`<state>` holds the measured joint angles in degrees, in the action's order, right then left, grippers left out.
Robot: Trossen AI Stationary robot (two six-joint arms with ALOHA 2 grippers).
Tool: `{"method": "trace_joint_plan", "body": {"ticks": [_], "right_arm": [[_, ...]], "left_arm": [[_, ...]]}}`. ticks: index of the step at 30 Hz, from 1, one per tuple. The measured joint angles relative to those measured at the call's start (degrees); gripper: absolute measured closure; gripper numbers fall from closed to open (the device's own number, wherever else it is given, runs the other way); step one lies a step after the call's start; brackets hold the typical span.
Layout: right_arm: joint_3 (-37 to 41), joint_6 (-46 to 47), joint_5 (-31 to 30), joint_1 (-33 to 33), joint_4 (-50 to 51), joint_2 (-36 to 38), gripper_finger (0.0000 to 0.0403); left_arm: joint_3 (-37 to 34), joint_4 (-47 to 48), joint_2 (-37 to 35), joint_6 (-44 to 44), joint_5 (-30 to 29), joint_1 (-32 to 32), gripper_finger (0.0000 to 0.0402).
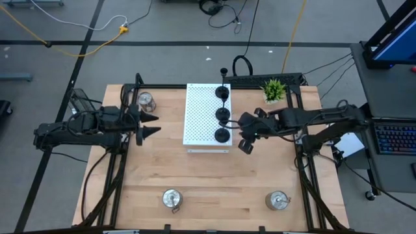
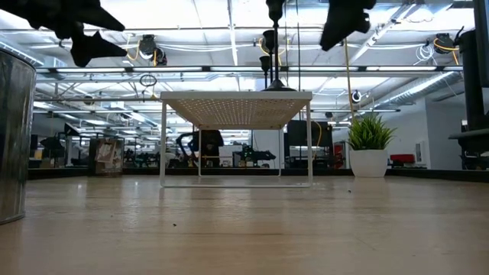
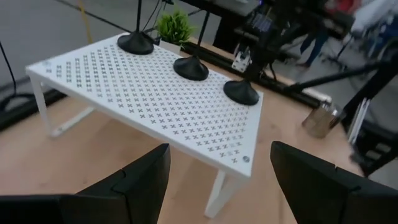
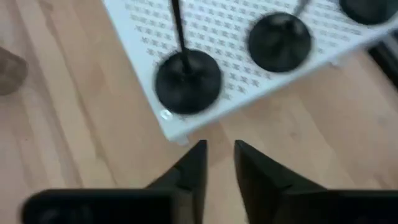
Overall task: Pick & Place candle stick holders
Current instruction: Put the top silver scented candle on the shelf
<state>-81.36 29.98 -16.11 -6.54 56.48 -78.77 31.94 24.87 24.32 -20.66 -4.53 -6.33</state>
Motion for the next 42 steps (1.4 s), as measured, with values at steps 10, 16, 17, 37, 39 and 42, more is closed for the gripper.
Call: {"method": "trace_joint_plan", "body": {"ticks": [10, 16, 17, 37, 39, 42], "right_arm": [[0.7, 3.2, -5.5, -3.0, 2.1, 5.1, 0.0399], [5.7, 8.2, -6.7, -4.2, 0.3, 9.2, 0.0401], [6.9, 8.6, -6.7, -4.2, -0.8, 10.0, 0.0402], [40.2, -2.0, -9.2, -4.2, -43.1, 33.1, 0.0402], [43.0, -3.8, -9.1, -4.2, -45.5, 35.4, 0.0402], [46.1, -7.1, -7.7, -4.2, -48.8, 38.8, 0.0401]], "left_arm": [[0.0, -10.8, 0.0, -6.0, 0.1, 0.0, 0.0117], [2.6, -11.5, 1.6, -8.3, -9.6, -0.1, 0.0117], [3.5, -9.3, 2.4, -8.4, -10.9, -0.1, 0.0117], [35.0, 38.5, 32.5, -8.8, -13.8, -15.6, 0.0117], [36.0, 38.0, 33.8, -4.8, -10.1, -18.0, 0.0117], [36.6, 37.3, 35.4, -0.7, -4.5, -21.1, 0.0117]]}}
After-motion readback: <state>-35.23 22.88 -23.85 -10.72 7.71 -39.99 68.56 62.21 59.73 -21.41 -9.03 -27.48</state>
